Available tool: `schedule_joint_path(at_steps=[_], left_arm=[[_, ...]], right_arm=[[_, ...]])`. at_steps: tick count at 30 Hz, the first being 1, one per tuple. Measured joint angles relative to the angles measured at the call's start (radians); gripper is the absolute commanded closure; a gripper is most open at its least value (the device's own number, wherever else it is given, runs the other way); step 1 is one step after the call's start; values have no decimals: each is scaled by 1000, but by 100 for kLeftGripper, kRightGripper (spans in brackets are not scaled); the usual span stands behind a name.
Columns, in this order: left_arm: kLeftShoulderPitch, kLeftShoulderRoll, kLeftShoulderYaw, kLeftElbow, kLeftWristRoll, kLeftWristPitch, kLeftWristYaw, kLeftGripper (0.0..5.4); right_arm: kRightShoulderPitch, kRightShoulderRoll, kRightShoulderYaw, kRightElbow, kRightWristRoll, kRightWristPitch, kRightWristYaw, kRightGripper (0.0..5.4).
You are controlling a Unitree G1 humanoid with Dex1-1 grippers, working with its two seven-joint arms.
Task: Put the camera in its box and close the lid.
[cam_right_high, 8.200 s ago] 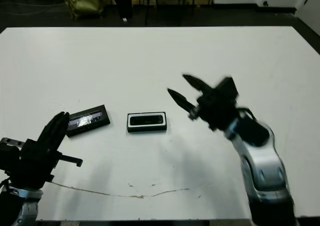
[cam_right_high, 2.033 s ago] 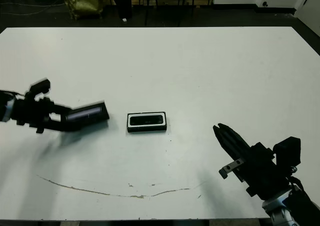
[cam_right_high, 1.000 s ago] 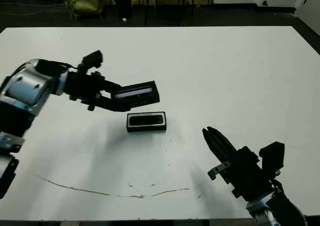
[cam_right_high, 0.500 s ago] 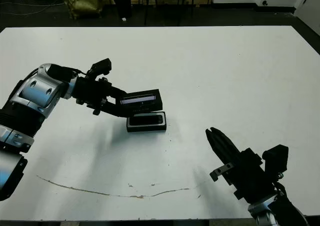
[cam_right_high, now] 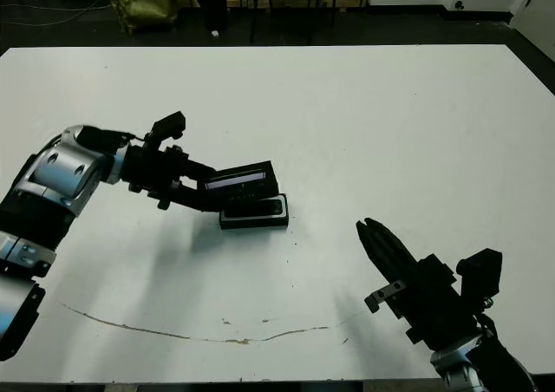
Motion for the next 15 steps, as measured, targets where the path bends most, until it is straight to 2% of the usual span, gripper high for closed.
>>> schedule_joint_path(at_steps=[15], left_arm=[[42, -6, 4, 9, 6, -71, 23, 298]], right_arm=[[5, -8, -14, -5, -1, 0, -6, 540]])
